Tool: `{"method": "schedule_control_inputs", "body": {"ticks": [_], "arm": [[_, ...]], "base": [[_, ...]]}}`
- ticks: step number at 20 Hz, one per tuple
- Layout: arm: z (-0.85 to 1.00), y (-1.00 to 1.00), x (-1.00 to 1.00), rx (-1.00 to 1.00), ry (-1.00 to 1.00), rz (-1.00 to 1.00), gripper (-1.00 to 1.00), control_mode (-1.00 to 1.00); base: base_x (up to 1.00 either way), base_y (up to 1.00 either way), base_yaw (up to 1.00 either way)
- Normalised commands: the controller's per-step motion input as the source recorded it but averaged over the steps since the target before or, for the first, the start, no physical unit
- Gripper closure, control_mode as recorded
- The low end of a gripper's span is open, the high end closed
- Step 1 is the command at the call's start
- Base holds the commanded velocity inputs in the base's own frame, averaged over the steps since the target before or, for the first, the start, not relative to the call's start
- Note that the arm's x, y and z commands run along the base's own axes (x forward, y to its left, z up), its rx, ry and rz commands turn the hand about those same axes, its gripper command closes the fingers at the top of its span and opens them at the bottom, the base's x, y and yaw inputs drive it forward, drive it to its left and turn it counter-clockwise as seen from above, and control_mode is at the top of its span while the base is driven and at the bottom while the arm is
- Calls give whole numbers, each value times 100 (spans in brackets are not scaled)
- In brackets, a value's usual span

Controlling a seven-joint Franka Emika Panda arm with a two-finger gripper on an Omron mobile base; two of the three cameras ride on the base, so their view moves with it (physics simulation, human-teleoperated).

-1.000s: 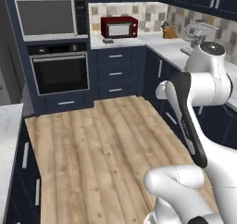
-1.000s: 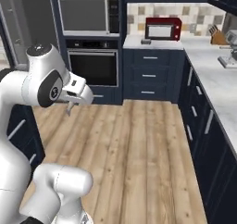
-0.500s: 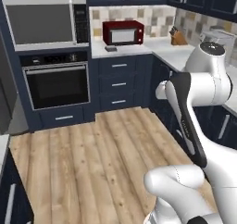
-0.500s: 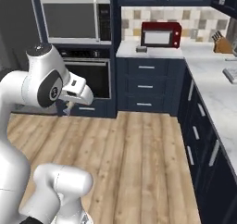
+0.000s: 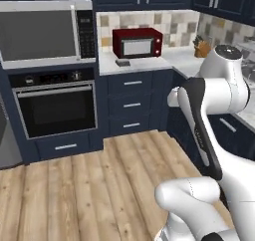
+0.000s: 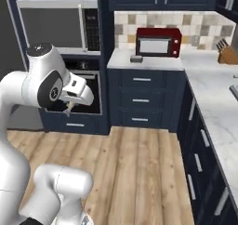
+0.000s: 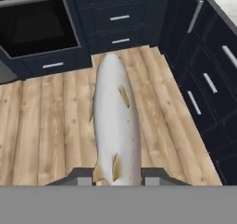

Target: Take the fish from the fridge and place it on the digital scale on the counter by the fridge. Wait a few seconds for a reading, then move it to the plate on the dining counter.

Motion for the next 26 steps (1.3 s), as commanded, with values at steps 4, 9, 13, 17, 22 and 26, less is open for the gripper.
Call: {"method": "schedule_control_inputs", "body": {"ticks": [4,9,13,17,22,26], "arm": [[0,0,0,0,0,0,100,100],[0,0,0,0,0,0,100,100],[0,0,0,0,0,0,100,100],[0,0,0,0,0,0,100,100],[0,0,0,0,0,0,100,100],[0,0,0,0,0,0,100,100]], "base": [[100,-36,0],[100,-39,2],[100,-37,9],[100,-48,19],[100,-46,15],[100,-9,14]]}}
